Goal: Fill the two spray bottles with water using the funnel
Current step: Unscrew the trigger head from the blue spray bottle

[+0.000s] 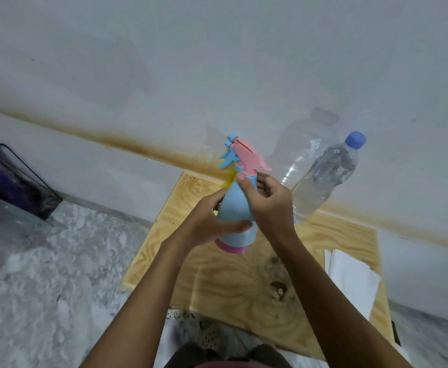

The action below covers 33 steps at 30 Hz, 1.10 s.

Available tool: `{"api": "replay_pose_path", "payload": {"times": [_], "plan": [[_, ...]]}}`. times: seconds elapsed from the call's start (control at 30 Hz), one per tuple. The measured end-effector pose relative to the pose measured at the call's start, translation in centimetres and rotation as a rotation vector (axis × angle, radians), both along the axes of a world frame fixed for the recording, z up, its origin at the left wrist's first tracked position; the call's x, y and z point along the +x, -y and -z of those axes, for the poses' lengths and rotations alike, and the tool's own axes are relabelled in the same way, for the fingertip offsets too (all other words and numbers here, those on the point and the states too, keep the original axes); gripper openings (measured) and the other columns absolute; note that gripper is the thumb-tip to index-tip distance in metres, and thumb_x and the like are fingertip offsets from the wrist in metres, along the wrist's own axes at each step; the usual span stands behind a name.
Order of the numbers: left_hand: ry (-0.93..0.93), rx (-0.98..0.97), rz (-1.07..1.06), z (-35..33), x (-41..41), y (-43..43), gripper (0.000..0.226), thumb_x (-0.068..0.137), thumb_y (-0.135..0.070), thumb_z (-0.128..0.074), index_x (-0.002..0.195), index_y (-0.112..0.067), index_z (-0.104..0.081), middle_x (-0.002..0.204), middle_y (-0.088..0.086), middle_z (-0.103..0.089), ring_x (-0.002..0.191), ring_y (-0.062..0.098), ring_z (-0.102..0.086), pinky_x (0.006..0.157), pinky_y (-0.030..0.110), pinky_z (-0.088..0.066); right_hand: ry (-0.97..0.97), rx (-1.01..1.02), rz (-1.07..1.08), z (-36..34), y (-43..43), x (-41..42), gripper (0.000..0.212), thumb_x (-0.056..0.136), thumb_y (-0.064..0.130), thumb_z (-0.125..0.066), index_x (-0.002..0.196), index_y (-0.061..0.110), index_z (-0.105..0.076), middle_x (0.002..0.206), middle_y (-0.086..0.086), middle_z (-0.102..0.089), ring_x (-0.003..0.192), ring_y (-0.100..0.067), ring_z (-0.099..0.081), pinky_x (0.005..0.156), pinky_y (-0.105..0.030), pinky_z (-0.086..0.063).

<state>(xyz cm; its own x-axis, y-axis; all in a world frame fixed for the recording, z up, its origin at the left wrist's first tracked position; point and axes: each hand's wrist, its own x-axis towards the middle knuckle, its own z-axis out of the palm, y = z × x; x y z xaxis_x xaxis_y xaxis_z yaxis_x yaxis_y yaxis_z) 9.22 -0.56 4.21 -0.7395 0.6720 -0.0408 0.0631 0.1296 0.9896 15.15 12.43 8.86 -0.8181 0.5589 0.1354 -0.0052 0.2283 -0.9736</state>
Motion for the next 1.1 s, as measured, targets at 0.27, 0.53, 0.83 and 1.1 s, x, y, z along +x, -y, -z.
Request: {"api": "replay_pose_path", "payload": {"times": [0.27,0.53,0.83,1.1], "plan": [[-0.002,0.002,0.085,-1.4,1.0,0.4,0.059,0.069,-0.023,-0.088,0.121,-0.036,-0.064,0.115,-0.009,-0.071,0.111,0.015,-0.065,0.092,0.047,-0.057,0.026,0.03,-0.116,-1.9,-1.0,2.4,0.018,0.089,0.032,-0.071,0.097,0.017,-0.077,0.086,0.001,-0.077,0.082,-0.012,-0.071,0.077,-0.042,-0.059],[0.06,0.063,0.222,-2.9,1.6,-0.9,0.056,0.064,-0.03,-0.086,0.117,-0.031,-0.068,0.119,0.001,-0.072,0.115,0.025,-0.065,0.101,0.055,-0.049,0.067,0.036,-0.223,-4.2,-2.9,4.2,0.029,0.093,0.035,-0.063,0.104,0.012,-0.075,0.1,-0.009,-0.075,0.094,-0.026,-0.071,0.085,-0.047,-0.054],[0.071,0.054,0.251,-3.0,1.2,-2.6,0.063,0.063,-0.035,-0.087,0.122,-0.029,-0.065,0.12,-0.001,-0.071,0.115,0.023,-0.065,0.101,0.053,-0.05,-0.072,-0.242,-0.164,-3.9,-3.6,4.5,0.029,0.097,0.021,-0.058,0.124,0.013,-0.057,0.102,-0.003,-0.07,0.094,-0.015,-0.065,0.087,-0.033,-0.053],[0.041,0.046,0.239,-2.9,1.2,-3.6,0.056,0.066,-0.034,-0.085,0.119,-0.028,-0.066,0.115,-0.003,-0.072,0.11,0.02,-0.066,0.095,0.052,-0.054,-0.059,-0.131,0.006,-2.7,-3.3,4.0,0.021,0.091,0.022,-0.068,0.112,0.021,-0.064,0.105,0.001,-0.071,0.097,-0.014,-0.068,0.082,-0.031,-0.056]]}}
